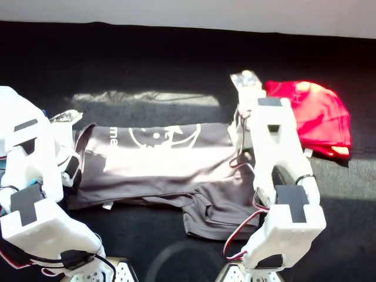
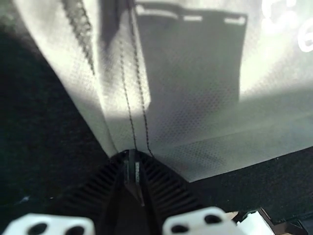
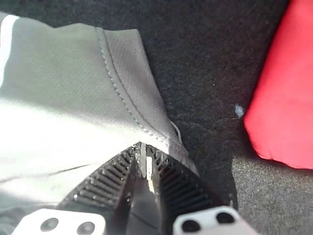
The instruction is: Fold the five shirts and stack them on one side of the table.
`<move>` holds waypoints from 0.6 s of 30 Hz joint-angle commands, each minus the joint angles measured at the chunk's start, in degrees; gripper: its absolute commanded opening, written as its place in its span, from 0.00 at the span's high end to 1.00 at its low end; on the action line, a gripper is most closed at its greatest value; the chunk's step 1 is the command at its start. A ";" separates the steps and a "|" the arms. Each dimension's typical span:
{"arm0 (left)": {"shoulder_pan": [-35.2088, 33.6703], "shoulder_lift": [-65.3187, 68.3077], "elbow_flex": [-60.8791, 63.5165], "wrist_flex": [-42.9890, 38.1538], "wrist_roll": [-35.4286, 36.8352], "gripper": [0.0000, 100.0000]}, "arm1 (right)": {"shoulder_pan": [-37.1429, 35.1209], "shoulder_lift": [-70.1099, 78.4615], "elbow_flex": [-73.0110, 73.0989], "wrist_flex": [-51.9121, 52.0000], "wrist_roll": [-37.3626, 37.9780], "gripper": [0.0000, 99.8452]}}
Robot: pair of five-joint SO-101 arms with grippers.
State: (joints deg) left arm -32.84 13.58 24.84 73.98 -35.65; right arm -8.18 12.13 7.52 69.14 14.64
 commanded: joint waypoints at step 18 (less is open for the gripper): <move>-7.78 -3.91 -6.73 1.23 -2.99 0.99 | -15.25 -1.98 5.32 3.91 -0.44 0.99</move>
State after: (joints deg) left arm -38.99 10.77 21.23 74.68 -38.29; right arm -21.36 12.75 5.76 76.62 14.64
